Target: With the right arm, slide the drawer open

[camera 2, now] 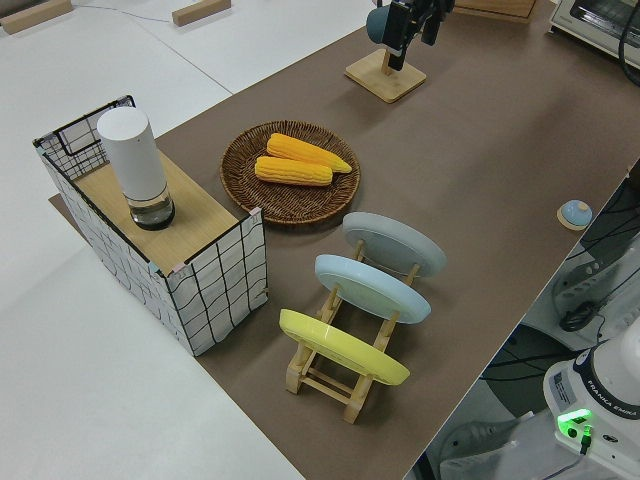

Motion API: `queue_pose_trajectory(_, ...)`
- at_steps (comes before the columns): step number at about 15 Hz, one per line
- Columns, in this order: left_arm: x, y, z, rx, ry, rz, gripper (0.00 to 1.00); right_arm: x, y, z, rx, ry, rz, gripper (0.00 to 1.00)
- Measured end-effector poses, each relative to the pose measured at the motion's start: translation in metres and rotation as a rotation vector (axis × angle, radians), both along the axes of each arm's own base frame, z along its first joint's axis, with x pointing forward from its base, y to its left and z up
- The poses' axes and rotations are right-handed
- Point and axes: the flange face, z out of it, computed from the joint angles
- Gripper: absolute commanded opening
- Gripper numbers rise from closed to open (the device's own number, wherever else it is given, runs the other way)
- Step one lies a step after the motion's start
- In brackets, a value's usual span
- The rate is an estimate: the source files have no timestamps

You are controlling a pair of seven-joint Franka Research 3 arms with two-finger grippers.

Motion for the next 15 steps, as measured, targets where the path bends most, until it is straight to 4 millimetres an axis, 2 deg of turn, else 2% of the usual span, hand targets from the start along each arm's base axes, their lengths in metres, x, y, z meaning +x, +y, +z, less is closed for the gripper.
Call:
queue_pose_trajectory(9,0.000,0.000,0.000,0.000,0.000,0.000,1.00,0.002,-0.010,-0.003,-0.007,0.005,0.004,0.985)
queue_pose_trajectory(15,0.000,0.000,0.000,0.000,0.000,0.000,1.00,0.004,-0.012,-0.004,-0.170,0.011,0.023,0.983)
